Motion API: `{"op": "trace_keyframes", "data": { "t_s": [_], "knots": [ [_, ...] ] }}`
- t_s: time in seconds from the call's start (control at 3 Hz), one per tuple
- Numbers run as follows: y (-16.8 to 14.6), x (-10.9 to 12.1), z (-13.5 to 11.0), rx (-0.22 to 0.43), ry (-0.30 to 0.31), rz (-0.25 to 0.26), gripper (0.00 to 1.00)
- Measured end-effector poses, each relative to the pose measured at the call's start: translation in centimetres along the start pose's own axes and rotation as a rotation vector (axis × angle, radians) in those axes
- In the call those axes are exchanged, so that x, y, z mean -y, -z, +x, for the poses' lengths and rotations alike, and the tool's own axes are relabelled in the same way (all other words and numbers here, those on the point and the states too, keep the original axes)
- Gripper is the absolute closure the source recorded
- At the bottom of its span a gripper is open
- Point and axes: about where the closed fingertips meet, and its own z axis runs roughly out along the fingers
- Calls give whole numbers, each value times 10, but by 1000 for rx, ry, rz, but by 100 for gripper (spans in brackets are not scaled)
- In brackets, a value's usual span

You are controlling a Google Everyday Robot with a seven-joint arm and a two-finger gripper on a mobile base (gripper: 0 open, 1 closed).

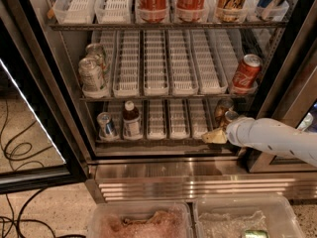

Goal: Pick orange can from bottom shelf of fridge

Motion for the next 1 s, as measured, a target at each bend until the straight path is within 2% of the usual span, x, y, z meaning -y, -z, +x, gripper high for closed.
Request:
{"op": "trace_keyframes", "data": {
  "t_s": [0.67,1.0],
  "knots": [
    [-7,1,6,-13,-76,3,0],
    [-7,1,6,-13,-76,3,0]
  ]
}}
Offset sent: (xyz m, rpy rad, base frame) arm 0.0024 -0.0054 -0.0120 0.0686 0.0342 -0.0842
